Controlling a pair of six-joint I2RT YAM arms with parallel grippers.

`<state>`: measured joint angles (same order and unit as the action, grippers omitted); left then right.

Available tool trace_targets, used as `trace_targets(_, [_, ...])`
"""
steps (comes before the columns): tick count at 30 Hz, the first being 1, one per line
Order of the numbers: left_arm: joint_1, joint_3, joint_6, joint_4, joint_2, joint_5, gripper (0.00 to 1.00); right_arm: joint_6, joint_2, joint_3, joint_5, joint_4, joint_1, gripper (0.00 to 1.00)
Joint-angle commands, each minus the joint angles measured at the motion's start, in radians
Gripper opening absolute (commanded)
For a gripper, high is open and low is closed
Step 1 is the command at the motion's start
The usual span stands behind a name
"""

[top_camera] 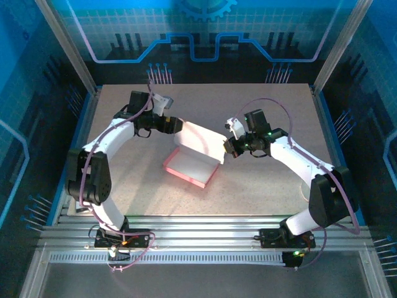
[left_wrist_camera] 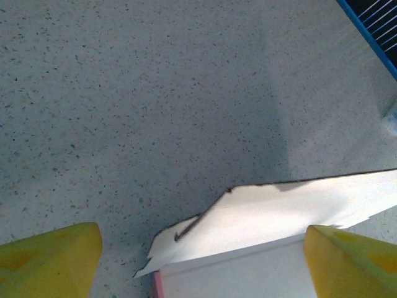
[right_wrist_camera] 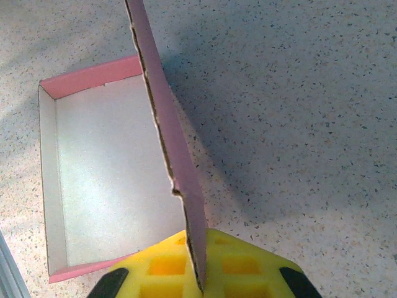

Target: Fold the paper box

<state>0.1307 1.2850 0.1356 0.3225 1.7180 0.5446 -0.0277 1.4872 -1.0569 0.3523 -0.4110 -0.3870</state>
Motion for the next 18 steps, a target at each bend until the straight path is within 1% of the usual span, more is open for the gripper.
trace_targets(1, [-0.006, 0.049, 0.052, 0.059, 0.038, 0.056, 0.83, -0.014, 0.004, -0.026, 0.009, -0.013, 0.005, 0.07])
trace_targets(5, [-0.005, 0.053, 0.04, 0.038, 0.055, 0.089, 0.77, -0.014, 0.005, -0.022, 0.003, -0.006, 0.005, 0.06])
trace_targets(8, [-0.003, 0.061, 0.026, 0.043, 0.065, 0.109, 0.67, -0.012, 0.007, -0.021, -0.004, -0.003, 0.005, 0.06])
trace_targets(9, [-0.001, 0.065, 0.024, 0.048, 0.069, 0.112, 0.66, -0.011, 0.007, -0.019, -0.007, 0.0, 0.004, 0.06])
trace_targets(11, [0.003, 0.064, 0.024, 0.057, 0.069, 0.112, 0.64, -0.01, 0.007, -0.017, -0.012, 0.007, 0.005, 0.06])
trace_targets(14, [0.006, 0.063, 0.022, 0.067, 0.07, 0.105, 0.58, -0.003, 0.008, -0.016, -0.025, 0.012, 0.005, 0.05])
trace_targets(18, [0.013, 0.062, 0.018, 0.087, 0.06, 0.067, 0.52, 0.026, 0.008, -0.011, -0.055, 0.024, 0.005, 0.05])
